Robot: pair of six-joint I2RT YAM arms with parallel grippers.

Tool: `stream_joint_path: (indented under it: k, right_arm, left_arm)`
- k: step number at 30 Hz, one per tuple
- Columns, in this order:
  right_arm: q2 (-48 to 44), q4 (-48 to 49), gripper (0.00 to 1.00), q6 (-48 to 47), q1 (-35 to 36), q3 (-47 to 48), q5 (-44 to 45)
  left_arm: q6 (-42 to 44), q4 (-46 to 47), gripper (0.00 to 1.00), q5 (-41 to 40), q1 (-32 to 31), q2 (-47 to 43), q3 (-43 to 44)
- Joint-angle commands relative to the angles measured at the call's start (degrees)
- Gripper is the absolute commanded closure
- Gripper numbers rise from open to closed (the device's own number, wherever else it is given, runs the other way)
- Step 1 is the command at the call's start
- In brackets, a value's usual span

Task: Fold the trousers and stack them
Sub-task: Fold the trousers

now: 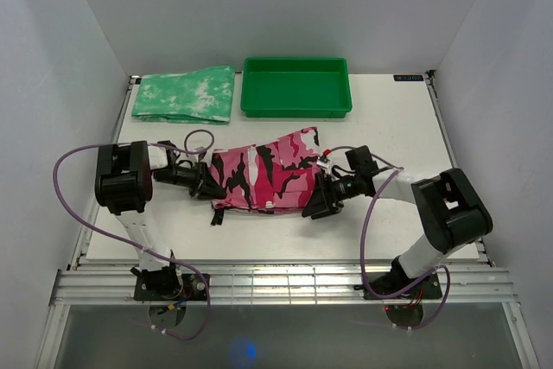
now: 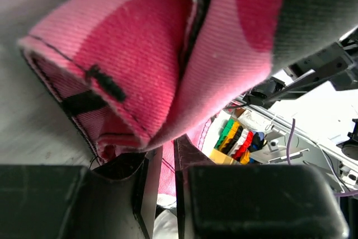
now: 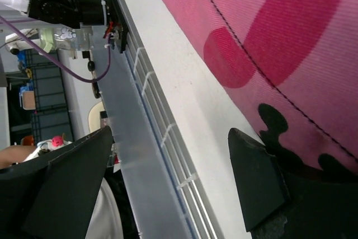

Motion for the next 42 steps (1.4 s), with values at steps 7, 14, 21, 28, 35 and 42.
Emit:
stream_joint_path:
  k: [7, 14, 21, 28, 35, 42]
  right_arm:
    - [-5.31, -11.83, 0.14, 0.28, -0.59, 22.62, -4.03]
    - [1.62, -8.58, 0.23, 1.99, -1.91, 26.15, -6.58]
    - [10.68, -10.34, 0.29, -6.72, -1.82, 19.74, -4.57]
    - [17.28, -8.5, 0.3, -7.79, -2.44, 13.85, 1.76]
    - [10.19, -8.67, 0.31, -2.96, -0.86, 16.56, 3.26]
    - [6.2, 3.81, 0.3, 10.15, -1.2, 26.57, 0.71]
  left_arm:
    - [12.58, -2.75, 0.69, -0.23, 0.73, -5.41, 5.23]
    - [22.17, -12.07, 0.58, 8.22, -0.59, -13.94, 8.58]
    - [20.62, -10.42, 0.61, 4.9, -2.53, -5.28, 1.38]
    - [13.4, -4.0, 0.65, -9.33, -1.47, 5.64, 4.53]
    - [19.16, -6.98, 0.65, -9.54, 0.02, 4.44, 14.72]
    - [19.23, -11.57, 0.61, 6.46, 0.2, -0.67, 23.34]
